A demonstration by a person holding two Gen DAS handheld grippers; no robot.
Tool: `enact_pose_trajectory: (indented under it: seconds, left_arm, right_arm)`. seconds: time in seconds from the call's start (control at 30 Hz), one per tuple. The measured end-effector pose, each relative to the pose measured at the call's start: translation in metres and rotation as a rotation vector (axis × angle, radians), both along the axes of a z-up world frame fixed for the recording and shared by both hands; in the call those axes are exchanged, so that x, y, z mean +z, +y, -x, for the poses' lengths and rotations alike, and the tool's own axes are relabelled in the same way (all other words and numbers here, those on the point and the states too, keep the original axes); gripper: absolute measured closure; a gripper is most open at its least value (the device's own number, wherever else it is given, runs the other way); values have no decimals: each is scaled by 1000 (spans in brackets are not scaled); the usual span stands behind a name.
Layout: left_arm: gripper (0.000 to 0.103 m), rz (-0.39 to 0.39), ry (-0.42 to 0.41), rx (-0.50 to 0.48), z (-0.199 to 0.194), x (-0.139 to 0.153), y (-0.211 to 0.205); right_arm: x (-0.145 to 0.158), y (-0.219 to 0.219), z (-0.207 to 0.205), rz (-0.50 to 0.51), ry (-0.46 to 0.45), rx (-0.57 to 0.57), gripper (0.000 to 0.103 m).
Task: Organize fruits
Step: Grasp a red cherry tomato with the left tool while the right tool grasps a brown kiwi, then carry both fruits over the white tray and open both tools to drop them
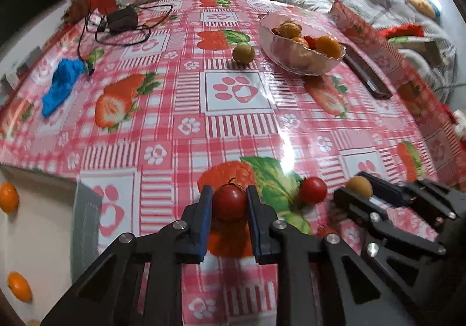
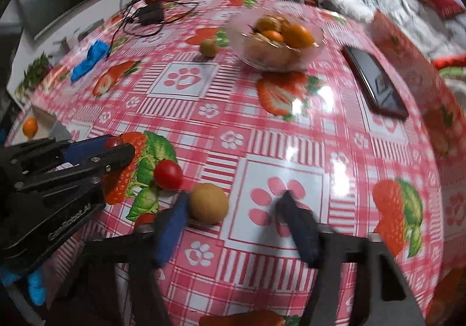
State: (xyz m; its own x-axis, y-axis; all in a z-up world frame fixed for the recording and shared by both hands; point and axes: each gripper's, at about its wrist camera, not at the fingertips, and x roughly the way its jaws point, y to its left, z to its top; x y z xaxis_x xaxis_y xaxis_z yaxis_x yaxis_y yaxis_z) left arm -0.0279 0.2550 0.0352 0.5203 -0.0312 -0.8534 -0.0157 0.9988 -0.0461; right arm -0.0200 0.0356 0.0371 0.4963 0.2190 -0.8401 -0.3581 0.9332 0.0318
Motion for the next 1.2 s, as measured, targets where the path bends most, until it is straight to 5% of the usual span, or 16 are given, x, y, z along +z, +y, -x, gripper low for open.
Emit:
enact_pose_trajectory:
  seconds: [0.1,0.37,0.8,1.2]
  left_arm:
    - [78,73,5,17,15,3,6]
    - [78,79,-16,12,63,16,1]
    - [78,-4,-66,6,126,57,-2]
    - [78,-12,-125,80,166,78,43]
  right_arm:
    - [3,-8,2,-69,20,-14,76]
    - [11,-42,31,-190,72,-44,76]
    - [34,-33,75,-184,55,1,76]
    - [67,18,99,-169,21,93,76]
